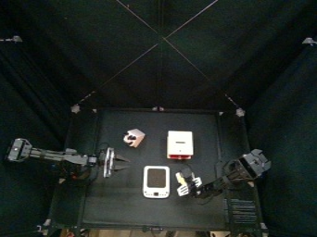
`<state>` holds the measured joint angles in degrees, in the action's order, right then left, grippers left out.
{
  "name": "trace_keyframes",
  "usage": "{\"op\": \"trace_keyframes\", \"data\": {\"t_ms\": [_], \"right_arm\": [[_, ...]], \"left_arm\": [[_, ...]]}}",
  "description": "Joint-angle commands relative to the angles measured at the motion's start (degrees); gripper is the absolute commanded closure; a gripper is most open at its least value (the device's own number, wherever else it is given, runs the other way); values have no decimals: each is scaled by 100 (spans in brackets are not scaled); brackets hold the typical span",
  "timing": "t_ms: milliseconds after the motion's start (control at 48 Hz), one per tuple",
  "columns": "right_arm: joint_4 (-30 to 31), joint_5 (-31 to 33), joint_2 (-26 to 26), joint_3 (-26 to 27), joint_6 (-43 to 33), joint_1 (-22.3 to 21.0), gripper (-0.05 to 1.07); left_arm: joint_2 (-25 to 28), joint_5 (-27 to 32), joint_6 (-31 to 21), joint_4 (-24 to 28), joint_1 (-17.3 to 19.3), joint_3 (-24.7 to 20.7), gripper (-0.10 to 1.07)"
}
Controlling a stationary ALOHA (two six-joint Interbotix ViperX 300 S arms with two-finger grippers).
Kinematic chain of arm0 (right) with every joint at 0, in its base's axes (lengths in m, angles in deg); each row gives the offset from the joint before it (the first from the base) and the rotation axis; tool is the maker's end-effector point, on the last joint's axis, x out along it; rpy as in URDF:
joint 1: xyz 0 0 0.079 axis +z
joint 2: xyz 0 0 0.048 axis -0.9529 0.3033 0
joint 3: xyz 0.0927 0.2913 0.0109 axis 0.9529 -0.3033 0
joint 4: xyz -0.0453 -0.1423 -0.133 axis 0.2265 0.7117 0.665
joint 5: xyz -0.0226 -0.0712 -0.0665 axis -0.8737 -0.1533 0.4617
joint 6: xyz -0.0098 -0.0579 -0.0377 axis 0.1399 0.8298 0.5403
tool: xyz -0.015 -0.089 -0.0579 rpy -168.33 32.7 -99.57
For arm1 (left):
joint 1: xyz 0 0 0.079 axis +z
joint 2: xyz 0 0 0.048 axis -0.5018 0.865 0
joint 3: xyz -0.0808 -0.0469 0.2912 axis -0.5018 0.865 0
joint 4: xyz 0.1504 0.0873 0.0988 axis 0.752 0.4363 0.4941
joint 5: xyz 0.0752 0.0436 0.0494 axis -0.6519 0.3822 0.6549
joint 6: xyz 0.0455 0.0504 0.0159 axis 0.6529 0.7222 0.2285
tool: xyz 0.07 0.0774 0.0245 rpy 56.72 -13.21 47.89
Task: Grab egg sushi
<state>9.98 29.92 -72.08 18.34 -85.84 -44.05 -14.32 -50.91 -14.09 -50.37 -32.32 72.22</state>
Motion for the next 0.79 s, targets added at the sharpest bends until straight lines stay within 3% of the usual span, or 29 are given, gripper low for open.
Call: {"op": "trace_keyframes", "data": {"t_ms": [0, 771], "right_arm": [[-26, -35, -88, 79, -18, -35, 33], [229, -114, -527, 97, -18, -35, 37]], "left_arm": [[9, -35, 9, 9, 9, -70, 24], [9, -35, 0, 9, 9, -62, 24]]}}
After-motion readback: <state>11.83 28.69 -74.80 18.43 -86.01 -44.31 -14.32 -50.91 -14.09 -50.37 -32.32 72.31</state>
